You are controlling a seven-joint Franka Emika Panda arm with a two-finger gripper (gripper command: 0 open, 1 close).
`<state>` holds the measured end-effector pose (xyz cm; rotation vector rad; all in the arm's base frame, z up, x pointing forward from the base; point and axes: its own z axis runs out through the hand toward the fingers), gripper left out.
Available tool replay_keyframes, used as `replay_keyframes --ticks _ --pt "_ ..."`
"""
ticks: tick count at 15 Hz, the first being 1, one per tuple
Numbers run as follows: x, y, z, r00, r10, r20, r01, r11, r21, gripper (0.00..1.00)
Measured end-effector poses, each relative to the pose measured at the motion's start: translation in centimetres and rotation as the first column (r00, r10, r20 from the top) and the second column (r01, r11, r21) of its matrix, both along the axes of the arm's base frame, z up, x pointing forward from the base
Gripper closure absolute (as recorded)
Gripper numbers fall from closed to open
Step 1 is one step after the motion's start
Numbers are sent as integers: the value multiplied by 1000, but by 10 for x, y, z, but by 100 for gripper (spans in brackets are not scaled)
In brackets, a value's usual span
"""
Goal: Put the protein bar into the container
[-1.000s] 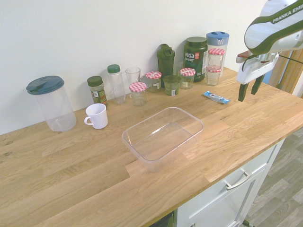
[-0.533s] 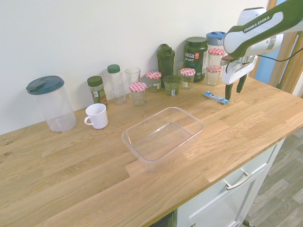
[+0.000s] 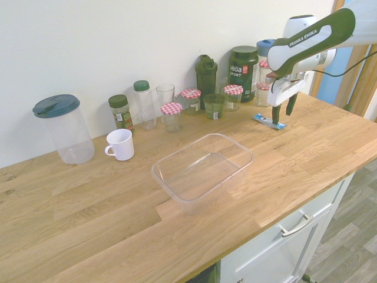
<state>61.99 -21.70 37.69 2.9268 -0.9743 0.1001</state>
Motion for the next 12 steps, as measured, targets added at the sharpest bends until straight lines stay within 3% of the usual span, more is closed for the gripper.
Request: replay_keyframes --ticks 8,9,12 --pt "26 3 -12 999 15 -34 -16 1000 -3 0" --pt "28 3 -11 999 16 -38 -16 1000 -3 100" --pt "36 4 -4 999 13 -52 -13 1000 10 100"
